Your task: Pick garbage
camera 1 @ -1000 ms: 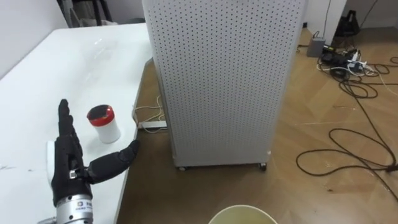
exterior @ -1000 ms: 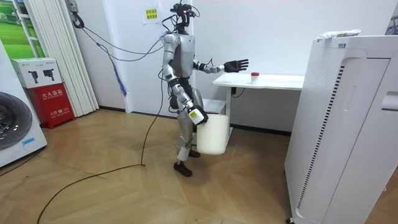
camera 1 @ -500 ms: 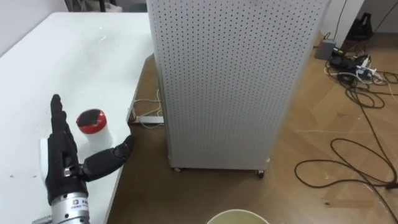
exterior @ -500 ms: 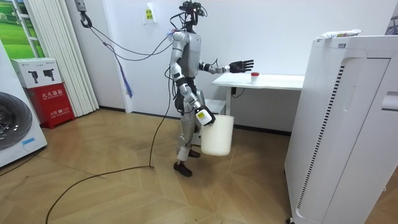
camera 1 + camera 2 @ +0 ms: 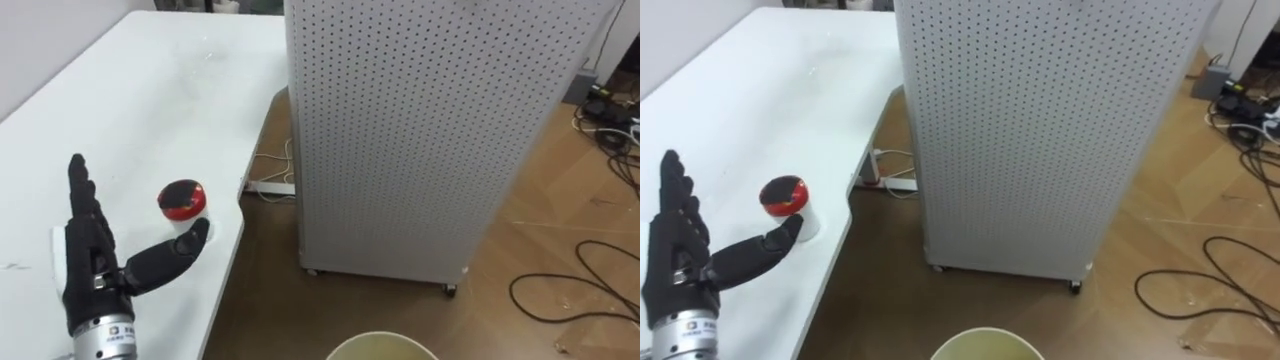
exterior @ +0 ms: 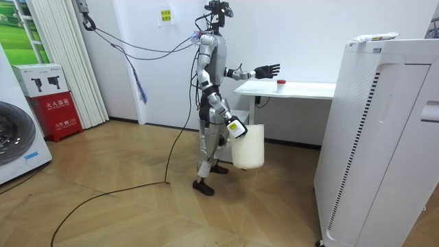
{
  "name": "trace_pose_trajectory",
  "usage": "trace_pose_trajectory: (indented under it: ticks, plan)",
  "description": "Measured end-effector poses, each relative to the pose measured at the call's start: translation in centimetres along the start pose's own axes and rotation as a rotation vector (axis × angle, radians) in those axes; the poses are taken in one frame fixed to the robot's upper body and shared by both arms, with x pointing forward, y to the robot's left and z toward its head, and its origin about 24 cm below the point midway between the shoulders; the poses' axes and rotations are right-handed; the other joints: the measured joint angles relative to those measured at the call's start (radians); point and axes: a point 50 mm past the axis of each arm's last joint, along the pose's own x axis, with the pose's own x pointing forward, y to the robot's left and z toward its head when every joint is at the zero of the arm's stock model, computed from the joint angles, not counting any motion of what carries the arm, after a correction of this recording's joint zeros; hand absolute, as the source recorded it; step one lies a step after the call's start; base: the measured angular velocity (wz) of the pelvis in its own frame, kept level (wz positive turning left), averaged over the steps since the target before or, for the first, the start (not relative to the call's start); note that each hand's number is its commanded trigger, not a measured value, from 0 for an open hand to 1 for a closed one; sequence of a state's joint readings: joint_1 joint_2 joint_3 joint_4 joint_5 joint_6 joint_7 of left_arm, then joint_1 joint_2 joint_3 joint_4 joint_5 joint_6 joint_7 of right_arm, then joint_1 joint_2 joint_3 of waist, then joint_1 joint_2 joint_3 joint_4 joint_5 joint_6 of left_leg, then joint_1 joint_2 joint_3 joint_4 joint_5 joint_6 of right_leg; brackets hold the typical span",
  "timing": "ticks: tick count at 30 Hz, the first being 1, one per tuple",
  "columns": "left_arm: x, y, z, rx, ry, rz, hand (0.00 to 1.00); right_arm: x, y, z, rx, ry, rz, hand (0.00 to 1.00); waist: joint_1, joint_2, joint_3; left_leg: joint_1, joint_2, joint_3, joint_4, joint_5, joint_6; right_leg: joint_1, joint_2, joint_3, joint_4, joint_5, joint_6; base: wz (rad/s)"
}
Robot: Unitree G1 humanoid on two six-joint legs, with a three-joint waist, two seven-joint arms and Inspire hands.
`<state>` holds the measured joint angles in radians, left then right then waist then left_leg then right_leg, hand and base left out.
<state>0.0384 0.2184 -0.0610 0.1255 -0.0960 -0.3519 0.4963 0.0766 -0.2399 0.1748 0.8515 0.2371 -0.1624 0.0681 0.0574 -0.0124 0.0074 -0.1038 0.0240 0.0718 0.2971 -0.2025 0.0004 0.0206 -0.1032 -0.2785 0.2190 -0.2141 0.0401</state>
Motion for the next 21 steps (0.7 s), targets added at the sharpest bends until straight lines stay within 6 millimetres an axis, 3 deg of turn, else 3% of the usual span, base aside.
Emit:
trace_pose_trajectory:
  ticks: [16,21]
  plan:
    - [-0.05,0.06,0.10,-0.003,-0.003,0.004,0.00,-0.17,-0.33,-0.27,-0.010,0.011,-0.004,1.00,0.008,-0.001,0.0014,0.007,-0.006,-0.019,-0.015,0.003,-0.004,0.012,0.000,-0.056,0.001,0.000,0.000,0.05]
    - [-0.03,0.13,0.18,-0.004,-0.008,0.010,0.00,-0.20,-0.32,-0.49,-0.010,0.020,0.003,1.00,0.016,-0.005,0.0038,0.008,-0.005,-0.020,-0.012,0.004,-0.003,0.014,0.000,-0.055,0.003,0.000,0.000,0.01]
